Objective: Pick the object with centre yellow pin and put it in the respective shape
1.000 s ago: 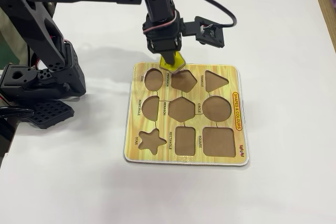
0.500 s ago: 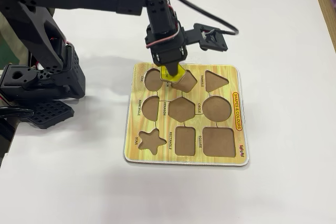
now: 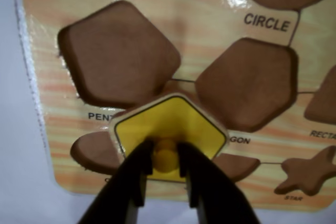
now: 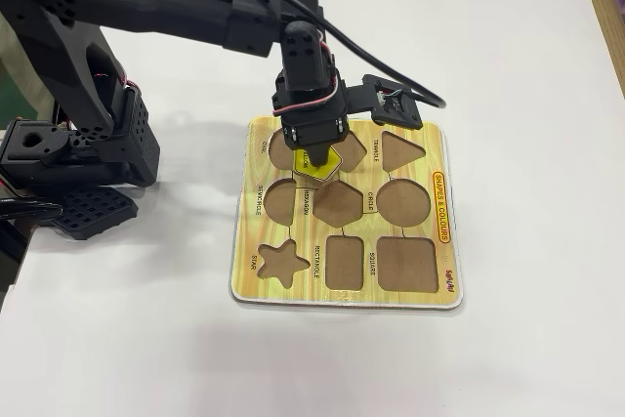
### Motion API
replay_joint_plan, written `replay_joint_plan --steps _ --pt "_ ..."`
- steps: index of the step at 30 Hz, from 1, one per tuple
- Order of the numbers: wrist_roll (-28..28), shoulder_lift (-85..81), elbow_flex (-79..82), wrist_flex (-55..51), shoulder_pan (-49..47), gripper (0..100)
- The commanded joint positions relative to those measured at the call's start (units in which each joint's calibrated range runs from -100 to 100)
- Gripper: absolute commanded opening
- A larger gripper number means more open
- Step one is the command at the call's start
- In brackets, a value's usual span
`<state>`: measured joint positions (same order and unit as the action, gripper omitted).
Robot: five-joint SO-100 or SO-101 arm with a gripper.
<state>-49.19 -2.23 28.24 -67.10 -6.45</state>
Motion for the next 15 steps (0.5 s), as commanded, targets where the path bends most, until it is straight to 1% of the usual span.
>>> replay_joint_plan --steps 1,7,15 --pt "-0.13 -0.03 -3.42 0.63 -3.9 4" --pt "-0.18 1.73 -7.01 0.63 -7.41 4" --pt "-0.18 2.74 -9.53 0.63 -6.92 4"
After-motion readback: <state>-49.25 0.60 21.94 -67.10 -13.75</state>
